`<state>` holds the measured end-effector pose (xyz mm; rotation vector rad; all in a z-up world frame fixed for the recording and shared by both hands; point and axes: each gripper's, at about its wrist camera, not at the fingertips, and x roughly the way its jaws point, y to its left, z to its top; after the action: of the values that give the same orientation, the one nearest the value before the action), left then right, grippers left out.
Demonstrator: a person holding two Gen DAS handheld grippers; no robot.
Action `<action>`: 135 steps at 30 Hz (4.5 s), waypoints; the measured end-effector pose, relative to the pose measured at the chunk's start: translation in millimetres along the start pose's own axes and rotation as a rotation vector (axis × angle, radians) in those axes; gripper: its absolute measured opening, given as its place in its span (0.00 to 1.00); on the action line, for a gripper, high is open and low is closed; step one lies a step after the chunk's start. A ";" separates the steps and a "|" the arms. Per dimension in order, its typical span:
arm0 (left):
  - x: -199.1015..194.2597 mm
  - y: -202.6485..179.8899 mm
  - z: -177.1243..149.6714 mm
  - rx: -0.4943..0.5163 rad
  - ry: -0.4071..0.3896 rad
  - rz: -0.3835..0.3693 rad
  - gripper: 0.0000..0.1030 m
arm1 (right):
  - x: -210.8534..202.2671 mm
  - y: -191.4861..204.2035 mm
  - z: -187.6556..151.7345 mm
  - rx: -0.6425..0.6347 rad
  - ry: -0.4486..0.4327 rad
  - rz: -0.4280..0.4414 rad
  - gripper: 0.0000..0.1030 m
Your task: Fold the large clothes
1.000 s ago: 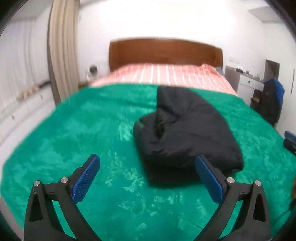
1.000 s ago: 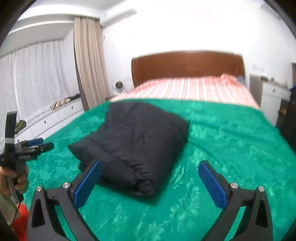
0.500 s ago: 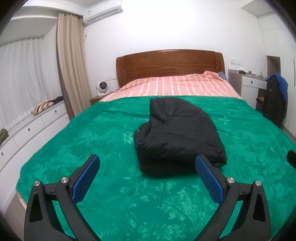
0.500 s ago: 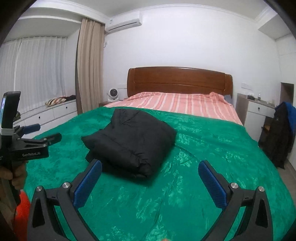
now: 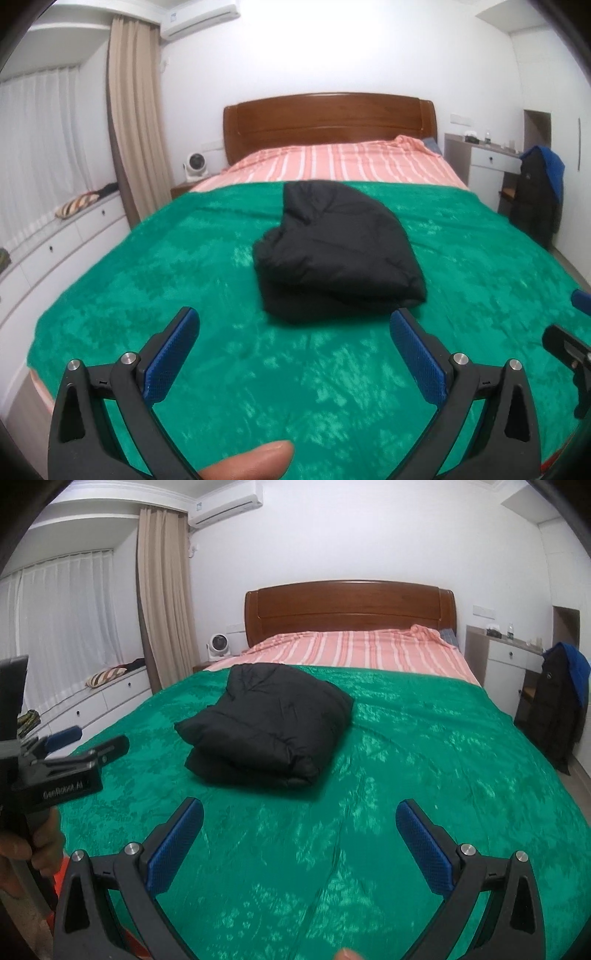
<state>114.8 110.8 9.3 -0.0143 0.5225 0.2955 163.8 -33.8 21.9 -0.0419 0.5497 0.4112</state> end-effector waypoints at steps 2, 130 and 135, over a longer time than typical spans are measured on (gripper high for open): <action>-7.6 -2.6 -8.1 0.002 0.010 -0.015 1.00 | -5.3 2.5 -3.8 0.004 0.021 -0.033 1.00; -51.4 -24.3 -16.5 0.053 0.233 -0.080 1.00 | -53.6 16.5 10.2 0.010 0.187 -0.089 1.00; -55.3 -22.2 -16.1 0.065 0.195 -0.025 1.00 | -51.3 22.3 7.2 -0.004 0.194 -0.080 1.00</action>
<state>67.5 72.9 21.3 0.0136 0.7248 0.2535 119.0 -31.1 56.1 -0.1081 0.7357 0.3318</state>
